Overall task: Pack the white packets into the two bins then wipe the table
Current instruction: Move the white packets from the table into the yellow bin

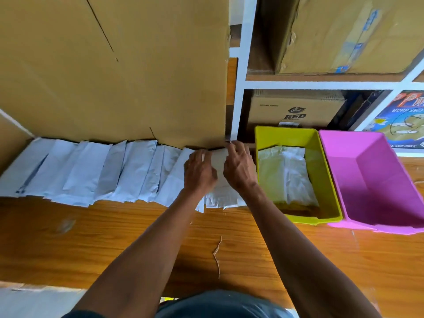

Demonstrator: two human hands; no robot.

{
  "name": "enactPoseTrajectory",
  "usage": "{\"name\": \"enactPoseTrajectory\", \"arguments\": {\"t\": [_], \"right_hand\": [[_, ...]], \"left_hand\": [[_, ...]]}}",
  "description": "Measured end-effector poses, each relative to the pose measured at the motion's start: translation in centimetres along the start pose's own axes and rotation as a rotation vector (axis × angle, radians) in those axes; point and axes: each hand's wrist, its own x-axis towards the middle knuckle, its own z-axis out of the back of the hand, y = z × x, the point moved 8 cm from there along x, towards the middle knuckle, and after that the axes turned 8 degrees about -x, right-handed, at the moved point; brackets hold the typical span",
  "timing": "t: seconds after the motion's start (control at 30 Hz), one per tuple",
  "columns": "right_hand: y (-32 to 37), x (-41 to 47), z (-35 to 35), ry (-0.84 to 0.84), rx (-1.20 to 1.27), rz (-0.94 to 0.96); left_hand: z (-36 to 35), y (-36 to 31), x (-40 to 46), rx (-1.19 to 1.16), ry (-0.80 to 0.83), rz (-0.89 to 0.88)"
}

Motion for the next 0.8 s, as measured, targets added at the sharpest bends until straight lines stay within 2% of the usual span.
{"name": "enactPoseTrajectory", "arguments": {"t": [0.23,0.47,0.6,0.8], "right_hand": [[2.5,-1.9,-7.6,0.307,-0.12,-0.06],[2.1,-3.0,-12.4,0.483,-0.269,-0.094],[1.3,-4.3,-14.0,0.499,-0.33,-0.106],[1.0,-4.2,-13.7,0.465,-0.331,-0.165]], "left_hand": [[-0.4,7.2,-0.4,0.118,0.154,0.03],[-3.1,10.3,0.4,0.157,0.294,-0.016],[-4.1,11.2,0.1,0.118,0.331,-0.005],[-3.7,10.6,0.3,0.133,0.231,0.099]]}}
